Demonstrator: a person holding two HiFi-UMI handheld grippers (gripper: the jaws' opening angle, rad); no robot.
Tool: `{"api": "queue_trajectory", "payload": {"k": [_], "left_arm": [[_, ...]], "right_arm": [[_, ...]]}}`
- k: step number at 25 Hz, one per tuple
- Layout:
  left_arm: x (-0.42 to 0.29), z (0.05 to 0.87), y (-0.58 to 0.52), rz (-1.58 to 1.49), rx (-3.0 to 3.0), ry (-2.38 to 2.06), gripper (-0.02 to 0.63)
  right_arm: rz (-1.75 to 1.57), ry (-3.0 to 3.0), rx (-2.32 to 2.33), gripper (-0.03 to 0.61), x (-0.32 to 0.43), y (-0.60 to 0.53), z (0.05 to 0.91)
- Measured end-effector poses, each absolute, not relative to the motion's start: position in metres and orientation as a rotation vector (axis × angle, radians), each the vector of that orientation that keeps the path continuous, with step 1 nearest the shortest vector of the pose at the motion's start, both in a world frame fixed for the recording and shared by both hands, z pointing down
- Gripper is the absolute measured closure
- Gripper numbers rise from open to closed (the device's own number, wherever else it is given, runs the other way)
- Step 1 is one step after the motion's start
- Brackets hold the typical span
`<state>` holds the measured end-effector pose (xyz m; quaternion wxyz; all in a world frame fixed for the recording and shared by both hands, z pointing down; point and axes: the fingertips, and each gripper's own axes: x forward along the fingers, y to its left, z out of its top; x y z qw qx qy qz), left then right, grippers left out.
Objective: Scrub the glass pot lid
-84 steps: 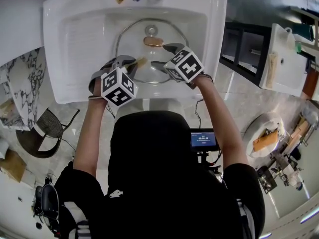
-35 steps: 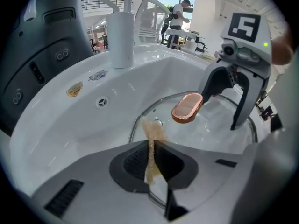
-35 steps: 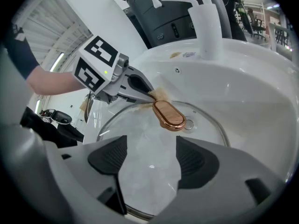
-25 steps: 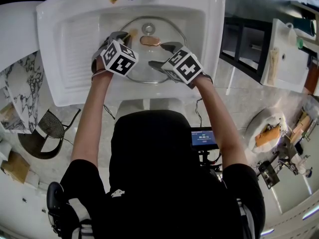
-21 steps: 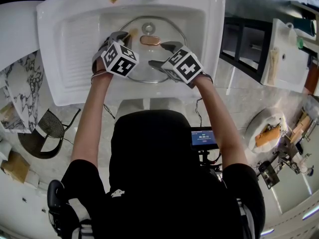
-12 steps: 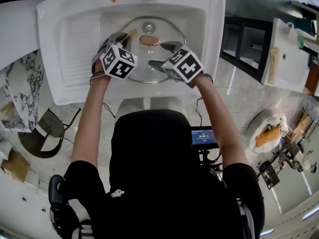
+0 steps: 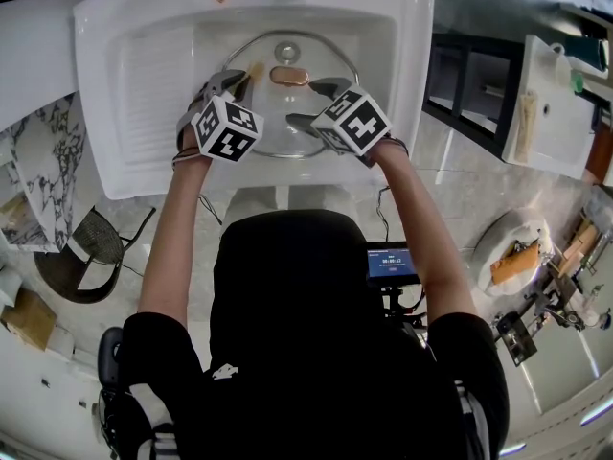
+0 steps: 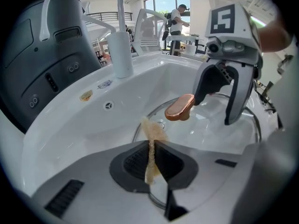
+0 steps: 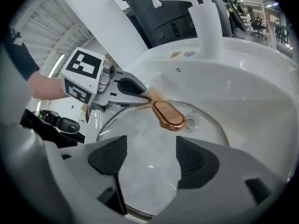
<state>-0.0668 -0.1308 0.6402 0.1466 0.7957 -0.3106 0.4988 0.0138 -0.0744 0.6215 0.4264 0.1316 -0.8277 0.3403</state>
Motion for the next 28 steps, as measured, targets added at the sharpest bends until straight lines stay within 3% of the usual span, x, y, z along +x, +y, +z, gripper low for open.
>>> {"api": "queue_trajectory", "payload": {"k": [28], "left_arm": [[-0.06,0.607,-0.06,1.371,2.226,-0.831,0.591]], "right_arm": [[0.852,-2.068,0.334,0.265,0.014,-0.075,0.622]]}}
